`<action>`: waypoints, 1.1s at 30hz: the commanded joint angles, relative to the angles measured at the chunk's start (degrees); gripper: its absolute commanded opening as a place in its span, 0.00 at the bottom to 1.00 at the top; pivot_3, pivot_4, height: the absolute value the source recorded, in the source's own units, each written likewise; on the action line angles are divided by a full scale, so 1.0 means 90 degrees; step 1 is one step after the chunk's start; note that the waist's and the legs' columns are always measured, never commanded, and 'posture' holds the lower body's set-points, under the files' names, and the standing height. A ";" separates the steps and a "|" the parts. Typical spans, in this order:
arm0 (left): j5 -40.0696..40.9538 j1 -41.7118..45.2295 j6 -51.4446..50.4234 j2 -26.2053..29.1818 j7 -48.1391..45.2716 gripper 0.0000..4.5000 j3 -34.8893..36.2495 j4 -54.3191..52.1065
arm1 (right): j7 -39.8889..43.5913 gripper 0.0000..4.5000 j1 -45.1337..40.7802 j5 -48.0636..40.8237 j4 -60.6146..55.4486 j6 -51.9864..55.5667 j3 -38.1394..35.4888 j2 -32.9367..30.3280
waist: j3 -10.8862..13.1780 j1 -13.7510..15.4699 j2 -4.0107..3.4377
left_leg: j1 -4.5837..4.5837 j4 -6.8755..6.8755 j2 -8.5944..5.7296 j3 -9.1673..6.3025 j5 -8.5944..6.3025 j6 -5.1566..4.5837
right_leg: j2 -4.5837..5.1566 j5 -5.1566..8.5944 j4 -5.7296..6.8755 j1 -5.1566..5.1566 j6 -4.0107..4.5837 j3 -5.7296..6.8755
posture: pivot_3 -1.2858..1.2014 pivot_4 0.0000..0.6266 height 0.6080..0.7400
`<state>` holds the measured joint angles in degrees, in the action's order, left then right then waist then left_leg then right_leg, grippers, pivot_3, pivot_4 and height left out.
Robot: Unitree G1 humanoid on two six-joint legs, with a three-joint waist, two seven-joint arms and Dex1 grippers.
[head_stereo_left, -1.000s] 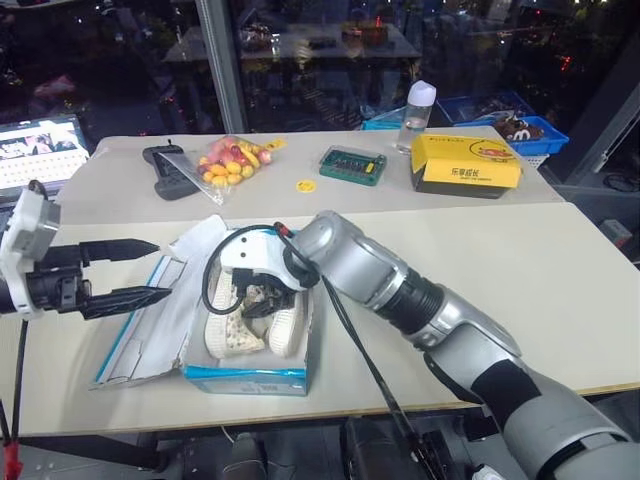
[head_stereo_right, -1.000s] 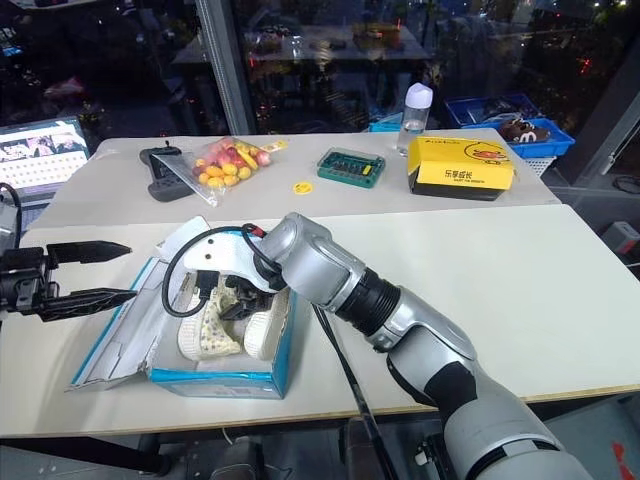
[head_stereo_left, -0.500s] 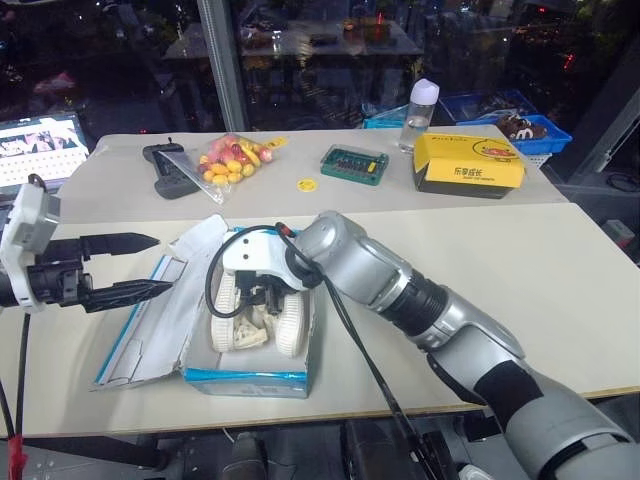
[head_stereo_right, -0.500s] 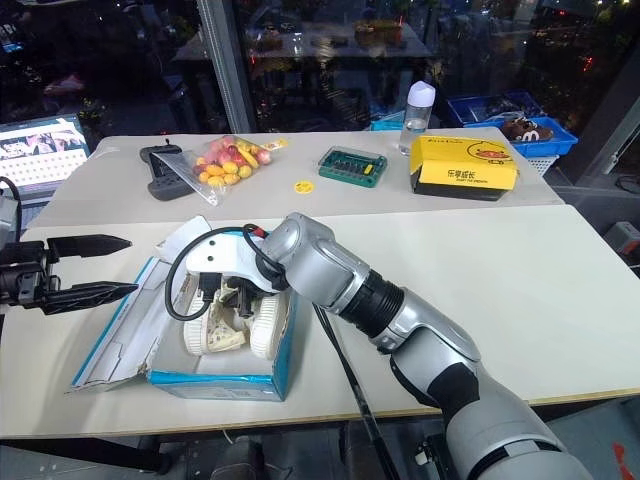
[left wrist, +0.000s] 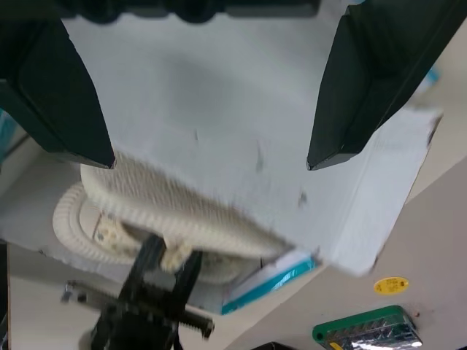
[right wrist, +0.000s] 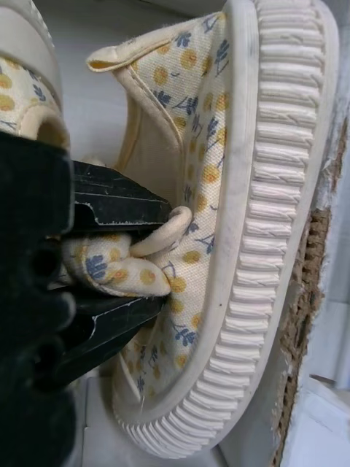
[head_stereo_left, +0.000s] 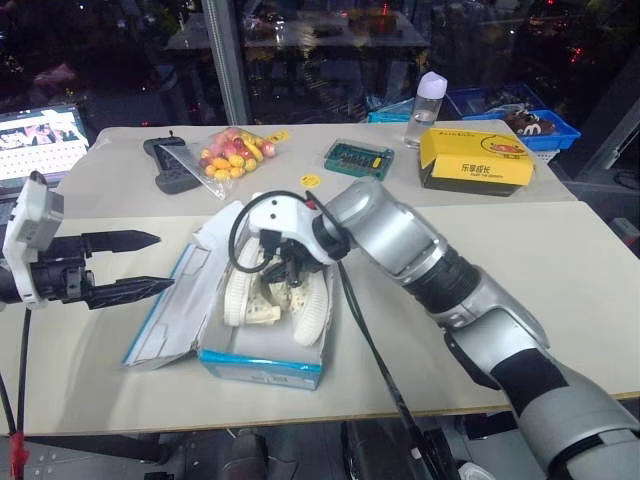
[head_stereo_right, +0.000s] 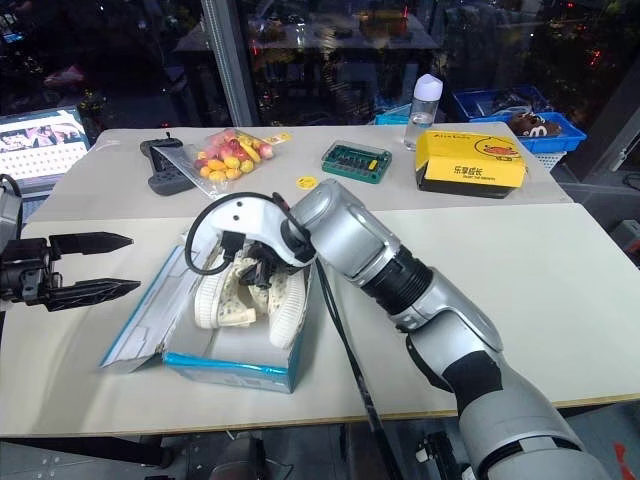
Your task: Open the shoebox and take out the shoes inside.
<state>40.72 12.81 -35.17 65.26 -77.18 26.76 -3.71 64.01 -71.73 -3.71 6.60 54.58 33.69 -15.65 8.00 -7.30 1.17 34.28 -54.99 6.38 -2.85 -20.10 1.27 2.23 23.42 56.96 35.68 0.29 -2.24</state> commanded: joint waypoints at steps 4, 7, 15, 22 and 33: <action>-0.0076 0.0177 0.0114 0.0109 0.0008 1.00 0.0001 0.0017 | -0.0128 0.13 -0.0457 -0.0313 -0.0449 0.0166 -0.0569 0.0056 | 0.0005 -0.0023 -0.0007 | 0.0012 0.0010 0.0000 0.0000 0.0001 -0.0001 | -0.0002 0.0000 0.0012 0.0026 0.0003 -0.0002 | 0.52 0.24 0.26; -0.0081 0.0204 0.0128 0.0108 -0.0006 1.00 -0.0035 0.0027 | -0.0155 0.13 -0.0599 -0.0680 -0.0365 0.0450 -0.0956 0.0188 | 0.0005 -0.0027 -0.0007 | 0.0017 0.0010 0.0000 0.0000 0.0001 -0.0001 | -0.0002 0.0000 0.0012 0.0030 0.0003 -0.0002 | 0.52 0.24 0.26; -0.0094 0.0183 0.0136 0.0098 -0.0008 1.00 -0.0045 0.0013 | -0.0174 0.13 -0.1138 -0.0769 -0.0045 0.0158 -0.1162 -0.0262 | 0.0011 0.0026 -0.0011 | 0.0019 0.0007 -0.0003 0.0000 0.0001 0.0000 | 0.0002 0.0000 0.0009 0.0028 0.0003 -0.0001 | 0.52 0.24 0.26; -0.0110 0.0159 0.0157 0.0082 0.0002 1.00 -0.0054 0.0013 | -0.0127 0.13 -0.0972 -0.0740 -0.0019 -0.0238 -0.1001 -0.0405 | 0.0011 -0.0008 -0.0011 | 0.0019 0.0007 -0.0003 0.0000 0.0001 0.0000 | 0.0002 0.0000 0.0010 0.0031 0.0004 -0.0002 | 0.52 0.24 0.26; -0.0165 0.0198 0.0176 0.0096 -0.0026 1.00 -0.0111 0.0073 | -0.0321 0.13 -0.1061 -0.0612 0.0165 -0.0391 -0.0938 -0.0515 | 0.0017 -0.0012 -0.0020 | 0.0016 0.0011 -0.0005 0.0000 0.0002 -0.0002 | 0.0002 0.0001 0.0006 0.0025 0.0006 -0.0005 | 0.52 0.24 0.26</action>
<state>39.49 13.67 -34.73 65.26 -77.21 24.82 -2.90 62.73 -78.81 -13.66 8.53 56.39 24.34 -17.92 8.15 -7.41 0.98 34.41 -54.90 6.33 -2.84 -20.09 1.25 2.25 23.42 57.01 35.88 0.34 -2.27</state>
